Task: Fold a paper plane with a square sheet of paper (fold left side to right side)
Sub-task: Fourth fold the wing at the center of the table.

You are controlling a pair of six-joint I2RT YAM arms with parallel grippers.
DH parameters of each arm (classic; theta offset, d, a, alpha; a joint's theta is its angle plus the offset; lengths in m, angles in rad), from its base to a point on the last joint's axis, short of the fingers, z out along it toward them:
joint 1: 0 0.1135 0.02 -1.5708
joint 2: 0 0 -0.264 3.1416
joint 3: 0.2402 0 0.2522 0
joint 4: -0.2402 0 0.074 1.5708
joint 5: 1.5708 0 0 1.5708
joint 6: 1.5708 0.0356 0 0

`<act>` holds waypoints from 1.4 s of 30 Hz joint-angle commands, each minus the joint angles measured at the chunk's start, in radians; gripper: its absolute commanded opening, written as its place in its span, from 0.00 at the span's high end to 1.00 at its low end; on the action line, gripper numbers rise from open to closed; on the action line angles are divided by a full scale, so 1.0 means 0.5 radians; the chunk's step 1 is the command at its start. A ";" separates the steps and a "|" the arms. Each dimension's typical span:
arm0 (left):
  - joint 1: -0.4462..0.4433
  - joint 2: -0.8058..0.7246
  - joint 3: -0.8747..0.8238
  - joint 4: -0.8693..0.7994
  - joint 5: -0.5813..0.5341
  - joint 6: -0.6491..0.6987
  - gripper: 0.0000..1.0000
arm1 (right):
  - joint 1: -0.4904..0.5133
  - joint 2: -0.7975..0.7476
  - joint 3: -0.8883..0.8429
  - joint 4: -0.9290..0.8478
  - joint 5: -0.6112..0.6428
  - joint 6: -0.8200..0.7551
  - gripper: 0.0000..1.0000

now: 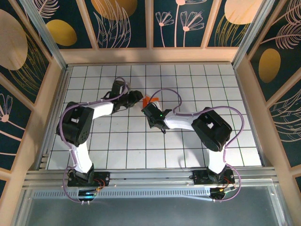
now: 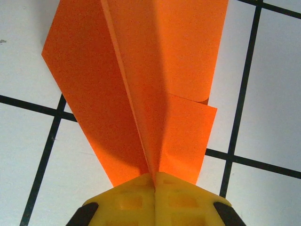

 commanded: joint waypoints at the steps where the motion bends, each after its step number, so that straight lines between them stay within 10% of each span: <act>1: 0.115 -0.146 -0.075 -0.082 0.014 0.101 0.60 | -0.008 -0.017 -0.059 0.015 0.027 -0.038 1.00; 21: 0.115 -0.268 -0.388 -0.126 0.315 0.328 0.65 | -0.584 -0.235 -0.490 0.479 -1.748 -0.081 1.00; 42: -0.243 0.000 -0.251 0.005 0.229 0.113 0.60 | -0.674 -0.179 -0.574 0.562 -1.878 -0.053 1.00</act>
